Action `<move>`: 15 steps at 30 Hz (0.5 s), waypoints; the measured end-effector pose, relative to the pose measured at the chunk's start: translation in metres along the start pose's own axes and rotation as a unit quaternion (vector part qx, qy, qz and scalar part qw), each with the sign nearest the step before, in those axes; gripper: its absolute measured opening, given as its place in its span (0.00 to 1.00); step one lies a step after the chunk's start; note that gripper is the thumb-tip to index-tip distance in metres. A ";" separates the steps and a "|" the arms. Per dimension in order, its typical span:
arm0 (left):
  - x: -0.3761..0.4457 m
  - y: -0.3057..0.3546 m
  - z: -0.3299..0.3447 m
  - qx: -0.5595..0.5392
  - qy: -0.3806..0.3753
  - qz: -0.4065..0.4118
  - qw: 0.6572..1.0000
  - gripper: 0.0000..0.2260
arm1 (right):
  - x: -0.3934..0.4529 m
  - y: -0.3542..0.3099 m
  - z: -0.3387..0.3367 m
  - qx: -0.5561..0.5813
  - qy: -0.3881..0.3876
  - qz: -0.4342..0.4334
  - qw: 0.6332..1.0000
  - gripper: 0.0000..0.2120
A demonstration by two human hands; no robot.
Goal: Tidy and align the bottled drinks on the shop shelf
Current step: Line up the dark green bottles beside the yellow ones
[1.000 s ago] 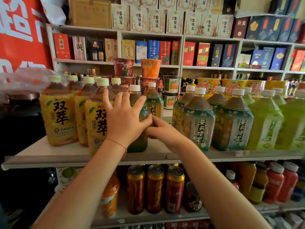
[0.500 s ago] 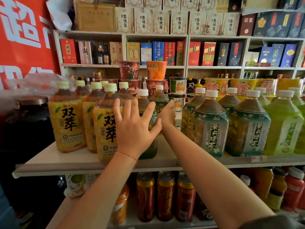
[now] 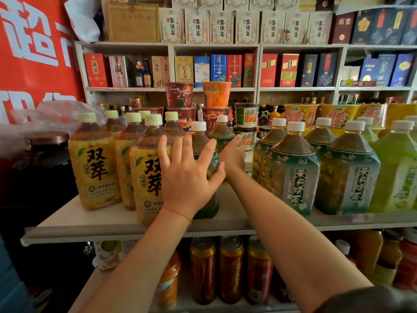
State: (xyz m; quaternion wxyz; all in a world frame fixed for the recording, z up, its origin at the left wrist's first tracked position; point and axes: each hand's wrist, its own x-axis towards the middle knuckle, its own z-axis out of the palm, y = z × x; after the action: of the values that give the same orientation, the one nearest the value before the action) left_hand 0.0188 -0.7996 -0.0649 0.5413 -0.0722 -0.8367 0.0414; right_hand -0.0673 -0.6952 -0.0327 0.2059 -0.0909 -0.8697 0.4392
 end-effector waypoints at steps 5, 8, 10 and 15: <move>0.000 0.001 0.000 -0.005 -0.008 -0.005 1.000 0.23 | -0.009 0.005 -0.010 -0.019 -0.007 -0.010 1.000 0.42; -0.001 0.001 -0.003 -0.011 -0.017 -0.011 1.000 0.24 | -0.015 0.009 -0.017 -0.028 -0.021 -0.017 0.999 0.42; -0.001 0.003 -0.007 -0.018 -0.024 -0.016 0.999 0.24 | -0.020 0.012 -0.021 -0.029 -0.031 -0.024 0.999 0.46; 0.001 0.008 -0.022 -0.090 0.000 -0.053 0.995 0.23 | -0.029 0.015 -0.028 -0.036 -0.038 -0.033 0.998 0.51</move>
State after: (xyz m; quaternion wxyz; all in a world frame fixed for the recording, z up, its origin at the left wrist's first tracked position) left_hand 0.0387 -0.7919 -0.0563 0.5340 -0.0764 -0.8397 -0.0626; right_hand -0.0291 -0.6762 -0.0384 0.1837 -0.0532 -0.8948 0.4035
